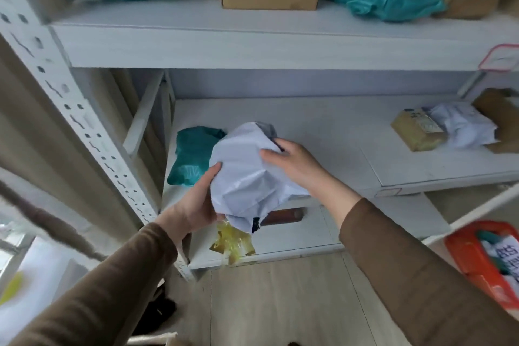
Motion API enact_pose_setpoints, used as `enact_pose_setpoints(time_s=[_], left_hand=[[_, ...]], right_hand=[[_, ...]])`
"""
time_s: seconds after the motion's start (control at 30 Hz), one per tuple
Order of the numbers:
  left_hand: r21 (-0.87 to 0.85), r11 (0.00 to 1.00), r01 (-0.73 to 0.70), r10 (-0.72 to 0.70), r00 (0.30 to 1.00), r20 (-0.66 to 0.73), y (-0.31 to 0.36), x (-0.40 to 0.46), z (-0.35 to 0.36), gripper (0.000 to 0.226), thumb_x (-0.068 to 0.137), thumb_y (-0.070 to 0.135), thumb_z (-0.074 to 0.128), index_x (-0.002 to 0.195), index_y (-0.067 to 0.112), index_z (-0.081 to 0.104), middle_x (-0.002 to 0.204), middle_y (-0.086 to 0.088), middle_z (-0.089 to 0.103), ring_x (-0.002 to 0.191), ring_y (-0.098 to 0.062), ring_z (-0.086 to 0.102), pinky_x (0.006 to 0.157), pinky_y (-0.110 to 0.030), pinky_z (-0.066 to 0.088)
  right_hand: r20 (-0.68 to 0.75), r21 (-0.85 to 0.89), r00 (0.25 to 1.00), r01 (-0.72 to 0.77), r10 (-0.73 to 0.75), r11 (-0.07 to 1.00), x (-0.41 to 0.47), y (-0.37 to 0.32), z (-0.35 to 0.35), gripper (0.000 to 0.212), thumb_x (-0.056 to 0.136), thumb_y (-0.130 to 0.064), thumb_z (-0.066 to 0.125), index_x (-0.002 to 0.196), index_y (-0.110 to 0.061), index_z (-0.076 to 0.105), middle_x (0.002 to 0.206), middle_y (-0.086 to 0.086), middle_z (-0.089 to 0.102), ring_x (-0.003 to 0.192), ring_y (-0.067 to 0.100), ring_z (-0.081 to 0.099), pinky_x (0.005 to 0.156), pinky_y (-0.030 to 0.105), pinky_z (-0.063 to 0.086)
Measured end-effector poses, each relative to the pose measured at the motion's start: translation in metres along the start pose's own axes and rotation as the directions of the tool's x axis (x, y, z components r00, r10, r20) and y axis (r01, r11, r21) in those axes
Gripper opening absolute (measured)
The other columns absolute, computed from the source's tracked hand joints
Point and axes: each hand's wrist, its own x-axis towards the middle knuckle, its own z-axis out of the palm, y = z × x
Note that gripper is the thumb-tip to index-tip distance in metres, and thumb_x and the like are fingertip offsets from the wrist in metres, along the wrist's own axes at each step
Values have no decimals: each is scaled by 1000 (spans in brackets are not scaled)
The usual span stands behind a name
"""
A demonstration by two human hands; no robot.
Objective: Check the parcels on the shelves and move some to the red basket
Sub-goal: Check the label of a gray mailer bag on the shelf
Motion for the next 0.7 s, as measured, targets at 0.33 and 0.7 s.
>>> enact_pose_setpoints(time_s=[0.33,0.7], left_hand=[[-89,991,-101,110,988,104,3,-15,11,63,81,45,66,138,19,60,136,-16,65,117,-36,64,99,-49,50],[871,3,-491,665,652,365,16,-16,94,85,66,45,84,140,26,46,127,4,54,113,-20,48,97,-40,44]], right_hand=[[-124,53,956,272,-264,961,-63,-26,-8,60,94,-72,44,101,-16,64,92,4,62,84,18,56,79,39,42],[-196,627,937,-107,289,771,-76,46,-67,83,95,-78,12,144,-27,56,140,0,65,133,24,56,115,45,40]])
